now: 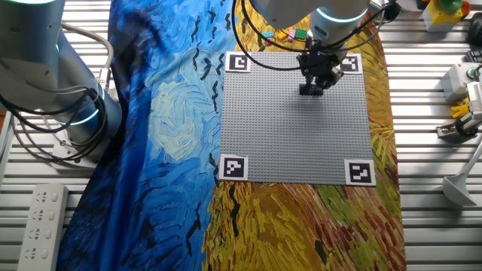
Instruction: Stack small Lego blocks one on top of the other
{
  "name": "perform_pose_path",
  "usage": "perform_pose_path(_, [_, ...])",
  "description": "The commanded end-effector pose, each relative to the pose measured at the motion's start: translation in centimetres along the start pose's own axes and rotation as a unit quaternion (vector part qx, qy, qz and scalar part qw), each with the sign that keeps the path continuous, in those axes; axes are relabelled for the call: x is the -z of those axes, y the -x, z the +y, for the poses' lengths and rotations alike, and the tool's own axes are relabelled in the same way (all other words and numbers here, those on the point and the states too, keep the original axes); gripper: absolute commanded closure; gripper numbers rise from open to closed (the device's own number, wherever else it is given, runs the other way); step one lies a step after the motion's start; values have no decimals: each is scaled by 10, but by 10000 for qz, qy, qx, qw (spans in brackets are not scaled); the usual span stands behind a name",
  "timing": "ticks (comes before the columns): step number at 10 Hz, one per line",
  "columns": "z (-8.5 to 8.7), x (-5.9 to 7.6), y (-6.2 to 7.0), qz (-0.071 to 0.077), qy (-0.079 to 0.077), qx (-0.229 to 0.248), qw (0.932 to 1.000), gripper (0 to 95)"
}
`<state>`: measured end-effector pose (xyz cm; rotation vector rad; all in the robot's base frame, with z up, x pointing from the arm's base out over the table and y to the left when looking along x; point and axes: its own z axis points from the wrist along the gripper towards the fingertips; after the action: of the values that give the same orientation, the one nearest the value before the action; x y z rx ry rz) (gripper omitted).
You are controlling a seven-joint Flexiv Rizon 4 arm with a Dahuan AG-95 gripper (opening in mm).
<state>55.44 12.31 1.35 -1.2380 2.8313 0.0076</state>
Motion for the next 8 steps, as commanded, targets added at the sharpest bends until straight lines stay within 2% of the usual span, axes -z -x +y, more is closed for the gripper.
perform_pose_path(1, [1, -1, 0, 11, 23, 14, 10000, 760])
perform_pose_path(8, [-2, -8, -1, -148, 72, 131, 9998, 760])
